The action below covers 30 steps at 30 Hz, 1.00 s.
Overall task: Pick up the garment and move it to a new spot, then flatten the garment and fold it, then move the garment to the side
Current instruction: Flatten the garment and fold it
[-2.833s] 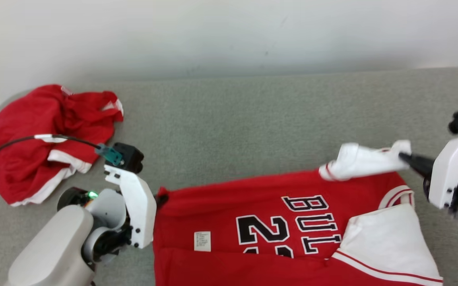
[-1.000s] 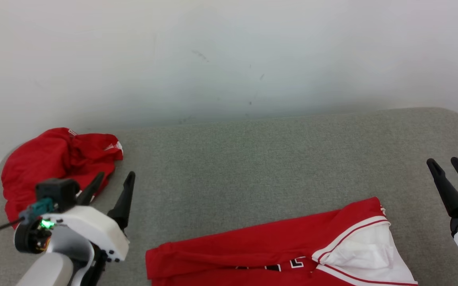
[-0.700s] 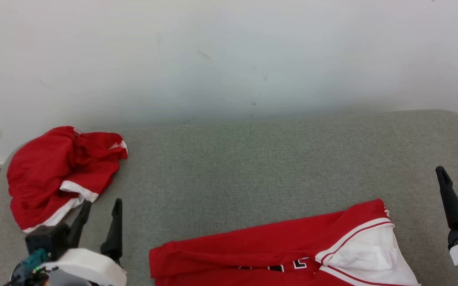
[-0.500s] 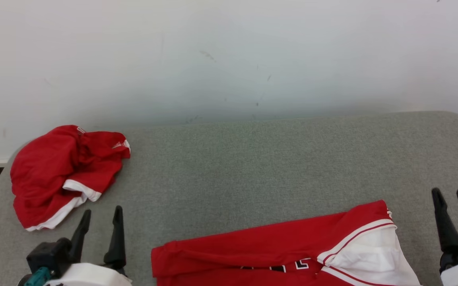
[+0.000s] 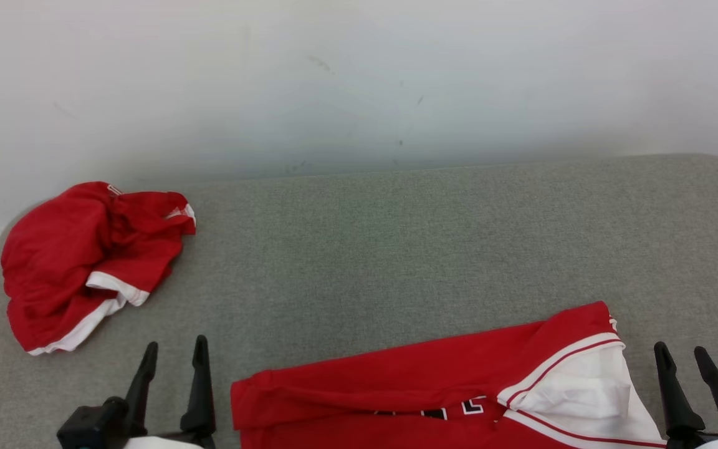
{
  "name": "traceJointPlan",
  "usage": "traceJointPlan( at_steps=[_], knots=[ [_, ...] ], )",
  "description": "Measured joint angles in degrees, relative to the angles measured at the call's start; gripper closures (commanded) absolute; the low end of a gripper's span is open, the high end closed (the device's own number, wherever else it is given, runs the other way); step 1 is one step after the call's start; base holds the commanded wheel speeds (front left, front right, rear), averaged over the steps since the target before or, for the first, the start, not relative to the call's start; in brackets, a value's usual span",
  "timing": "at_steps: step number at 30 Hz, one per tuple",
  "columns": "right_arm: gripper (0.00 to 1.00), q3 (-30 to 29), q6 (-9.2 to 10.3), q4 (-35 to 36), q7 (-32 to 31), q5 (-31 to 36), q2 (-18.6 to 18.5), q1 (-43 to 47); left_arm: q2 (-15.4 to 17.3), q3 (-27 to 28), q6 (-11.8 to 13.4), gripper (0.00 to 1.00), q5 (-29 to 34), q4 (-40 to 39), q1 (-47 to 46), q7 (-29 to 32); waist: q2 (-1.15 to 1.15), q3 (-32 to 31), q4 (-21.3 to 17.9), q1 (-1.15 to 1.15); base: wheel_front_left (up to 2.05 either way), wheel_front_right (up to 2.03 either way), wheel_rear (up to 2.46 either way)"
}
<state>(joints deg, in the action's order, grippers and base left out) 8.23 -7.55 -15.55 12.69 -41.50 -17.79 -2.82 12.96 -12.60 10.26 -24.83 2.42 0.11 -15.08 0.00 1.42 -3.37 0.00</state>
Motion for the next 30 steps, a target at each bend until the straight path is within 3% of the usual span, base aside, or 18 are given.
traceJointPlan(
  at_steps=[12, 21, 30],
  knots=[
    [0.00, 3.8, 0.00, -15.5, -14.5, 1.0, 1.9, -10.2, -3.7, 2.9, -4.7, 0.00, 3.5, 2.5, -1.4, 0.0, 0.00, 1.1, 0.8, 0.00, 0.00, 0.00, 0.00],
    [0.00, 4.6, 0.00, -28.4, -25.2, -0.1, 2.5, -16.7, -5.3, 4.5, -6.8, 0.00, 4.8, 4.5, -2.2, 0.0, 0.00, 2.0, 3.1, 0.00, 0.00, 0.00, 0.00],
    [0.00, 7.7, 0.53, -27.0, -36.9, -5.9, 1.2, -18.1, -6.7, 5.6, -8.2, 0.00, 6.1, 6.0, -2.3, 0.0, 0.00, 1.9, 4.9, 0.00, 0.00, 0.00, 0.00]
  ],
)
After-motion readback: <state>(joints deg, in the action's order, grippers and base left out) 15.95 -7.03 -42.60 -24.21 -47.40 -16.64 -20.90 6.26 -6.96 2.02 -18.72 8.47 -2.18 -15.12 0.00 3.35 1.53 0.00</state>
